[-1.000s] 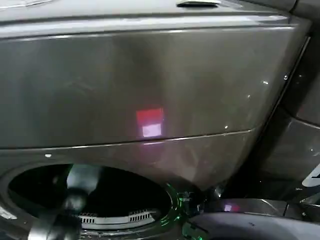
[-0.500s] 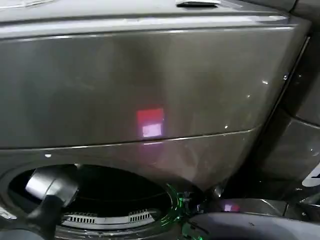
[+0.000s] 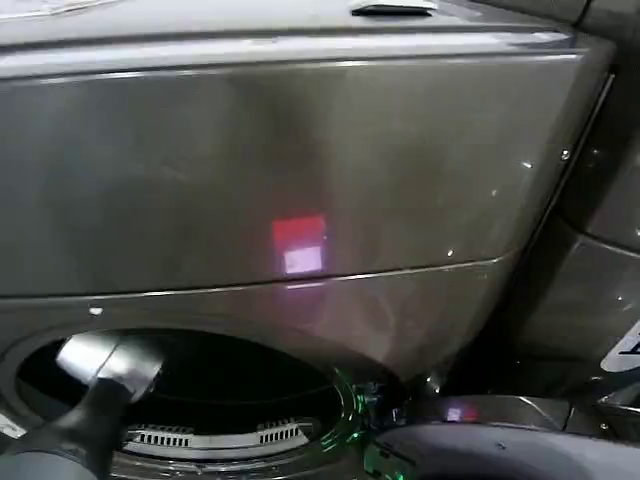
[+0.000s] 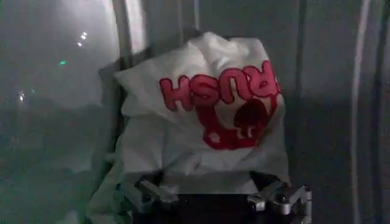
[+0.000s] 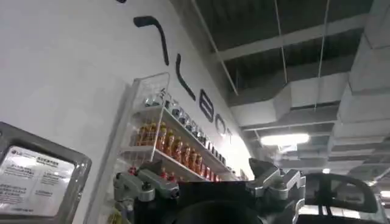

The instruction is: Grasp the clothes from the dryer.

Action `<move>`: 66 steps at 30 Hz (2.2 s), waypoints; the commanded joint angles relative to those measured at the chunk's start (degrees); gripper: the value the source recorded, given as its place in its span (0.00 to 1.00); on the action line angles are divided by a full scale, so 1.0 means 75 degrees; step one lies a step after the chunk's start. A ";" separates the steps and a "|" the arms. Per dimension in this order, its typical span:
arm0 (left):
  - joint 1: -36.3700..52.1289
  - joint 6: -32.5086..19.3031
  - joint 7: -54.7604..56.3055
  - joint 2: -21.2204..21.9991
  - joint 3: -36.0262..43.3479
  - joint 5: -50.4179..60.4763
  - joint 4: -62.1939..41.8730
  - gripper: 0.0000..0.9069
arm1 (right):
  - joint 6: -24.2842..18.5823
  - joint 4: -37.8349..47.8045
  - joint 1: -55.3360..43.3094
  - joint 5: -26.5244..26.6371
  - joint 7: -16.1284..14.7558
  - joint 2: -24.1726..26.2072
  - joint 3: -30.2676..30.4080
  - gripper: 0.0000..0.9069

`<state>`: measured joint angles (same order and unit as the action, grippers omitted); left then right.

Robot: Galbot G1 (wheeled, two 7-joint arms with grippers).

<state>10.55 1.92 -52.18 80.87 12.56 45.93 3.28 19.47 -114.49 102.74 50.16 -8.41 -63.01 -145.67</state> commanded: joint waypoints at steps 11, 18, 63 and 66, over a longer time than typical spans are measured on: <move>0.0030 -0.0019 0.0033 0.0045 -0.0255 -0.0615 -0.0085 0.00 | -0.0044 -0.0035 -0.0092 -0.0061 0.0030 -0.0050 0.0147 1.00; -0.0274 0.0548 0.0731 -0.0043 -0.1494 -0.1536 0.0681 0.00 | -0.0074 -0.0059 -0.0085 -0.0056 0.0060 -0.0090 0.0155 1.00; -0.7234 -0.1454 0.8816 0.0443 -0.5102 -0.7199 1.0301 0.00 | -0.0732 -0.0140 -0.0086 0.0164 0.0442 -0.0077 0.0146 1.00; -0.7258 -0.1292 0.8760 0.0383 -0.5067 -0.7294 1.0469 0.00 | -0.0735 -0.0164 -0.0075 0.0193 0.0422 -0.0076 0.0117 1.00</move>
<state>-42.39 -9.11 12.05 83.88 -25.92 -6.75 78.72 14.28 -115.60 102.13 50.93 -5.48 -63.51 -144.61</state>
